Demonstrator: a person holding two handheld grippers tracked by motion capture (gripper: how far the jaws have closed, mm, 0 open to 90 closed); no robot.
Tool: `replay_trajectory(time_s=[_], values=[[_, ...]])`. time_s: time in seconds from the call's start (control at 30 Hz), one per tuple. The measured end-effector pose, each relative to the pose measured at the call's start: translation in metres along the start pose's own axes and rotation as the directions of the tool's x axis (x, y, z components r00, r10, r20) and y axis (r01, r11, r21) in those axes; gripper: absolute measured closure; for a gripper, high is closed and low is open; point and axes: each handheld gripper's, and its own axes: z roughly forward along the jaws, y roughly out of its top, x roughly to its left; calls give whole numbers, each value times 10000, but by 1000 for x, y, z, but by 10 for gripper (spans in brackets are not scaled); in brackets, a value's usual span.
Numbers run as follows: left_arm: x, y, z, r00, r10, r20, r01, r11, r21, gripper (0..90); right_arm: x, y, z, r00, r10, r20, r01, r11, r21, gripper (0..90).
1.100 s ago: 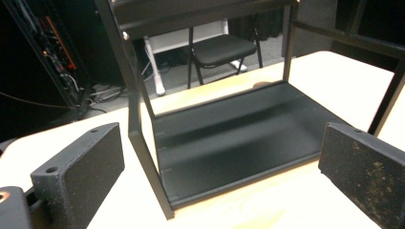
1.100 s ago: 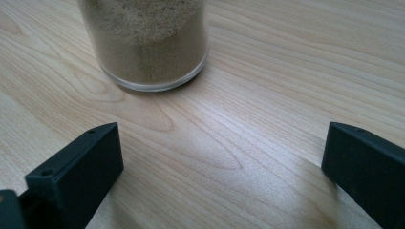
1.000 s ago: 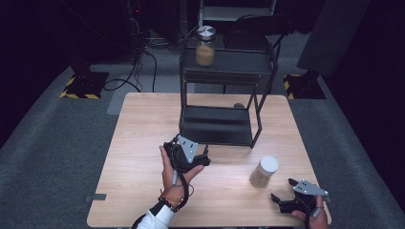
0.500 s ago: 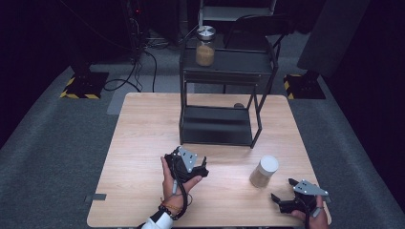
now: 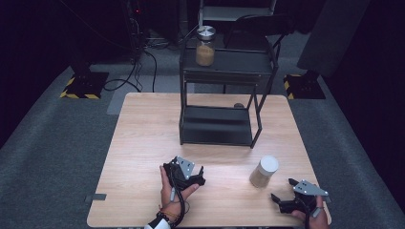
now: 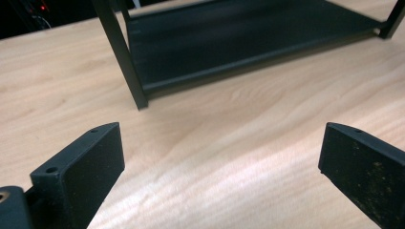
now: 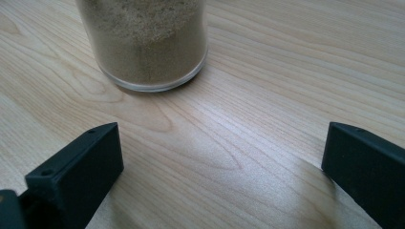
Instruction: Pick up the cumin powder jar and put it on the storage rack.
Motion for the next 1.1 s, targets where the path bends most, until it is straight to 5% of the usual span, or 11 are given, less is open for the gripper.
replay_trajectory(time_s=[0.33, 0.53, 0.83, 0.93, 1.1], values=[[-3, -12, 6, 9996, -151, 234, 135, 9975, 692, 17, 0, 0, 0, 10000, 0, -3, 0, 10000, 4, 0], [-7, -18, 5, 9995, -42, 323, 18, 9972, 748, 20, 0, 0, 0, 10000, -16, 16, 16, 10000, -12, 0], [-4, -20, 6, 9985, -274, 469, 239, 9971, 727, 17, 1, -1, 0, 10000, -61, 52, 62, 10000, -32, 0], [3, -17, 8, 9945, -731, 757, 655, 9931, 977, 15, 1, -1, 0, 10000, -43, 35, 43, 10000, -25, 0], [4, -16, 10, 9940, -642, 882, 556, 9937, 969, 11, 2, -1, 0, 10000, -68, 50, 68, 10000, -34, 0]])
